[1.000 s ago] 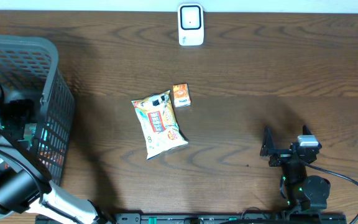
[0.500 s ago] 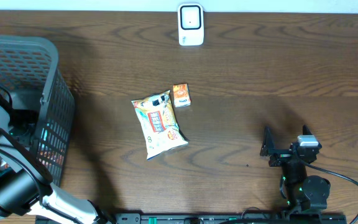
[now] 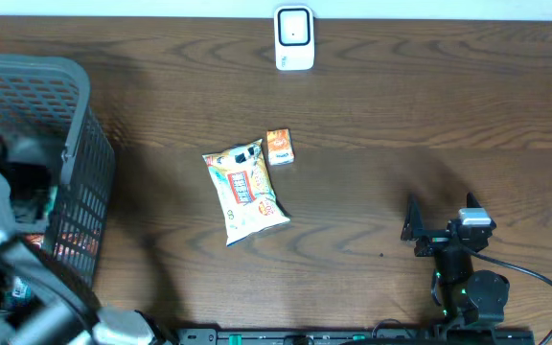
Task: Scan the item barcode
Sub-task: 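Reach the left gripper into the basket and grasp the mint-green wipes pack, then place the mint-green wipes pack right of the snack bag, open gripper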
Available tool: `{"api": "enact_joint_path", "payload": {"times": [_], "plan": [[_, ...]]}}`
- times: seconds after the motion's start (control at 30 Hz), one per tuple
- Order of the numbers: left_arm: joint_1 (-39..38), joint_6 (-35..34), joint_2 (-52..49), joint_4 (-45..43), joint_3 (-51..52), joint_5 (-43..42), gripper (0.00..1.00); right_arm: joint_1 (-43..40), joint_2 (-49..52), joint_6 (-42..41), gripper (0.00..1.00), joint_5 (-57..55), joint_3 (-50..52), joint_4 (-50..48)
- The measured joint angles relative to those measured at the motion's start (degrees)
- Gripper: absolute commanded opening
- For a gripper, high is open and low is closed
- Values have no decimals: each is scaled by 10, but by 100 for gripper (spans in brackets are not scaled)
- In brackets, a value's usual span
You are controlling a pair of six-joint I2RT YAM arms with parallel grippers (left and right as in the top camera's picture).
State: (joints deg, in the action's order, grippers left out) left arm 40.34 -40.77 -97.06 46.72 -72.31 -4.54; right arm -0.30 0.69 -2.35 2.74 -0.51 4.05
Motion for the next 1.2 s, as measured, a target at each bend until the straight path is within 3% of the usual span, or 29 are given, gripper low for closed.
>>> {"api": "enact_joint_path", "payload": {"times": [0.17,0.37,0.47,0.57,0.7,0.83,1.03,1.2], "plan": [[0,4,180,5,-13,-3,40,0,0,0,99,0,0,0],[-10,-9,372,3,-23,-70,40,0,0,0,99,0,0,0],[-59,-32,438,1,-23,-114,40,0,0,0,99,0,0,0],[-155,-47,462,-13,-23,-143,40,0,0,0,99,0,0,0],[-333,-58,443,-24,-24,-142,40,0,0,0,99,0,0,0],[-519,-60,363,-48,-24,-94,40,0,0,0,99,0,0,0],[-697,-59,193,-118,-24,-48,40,0,0,0,99,0,0,0],[-779,-60,54,-162,-24,-37,40,0,0,0,99,0,0,0]]}}
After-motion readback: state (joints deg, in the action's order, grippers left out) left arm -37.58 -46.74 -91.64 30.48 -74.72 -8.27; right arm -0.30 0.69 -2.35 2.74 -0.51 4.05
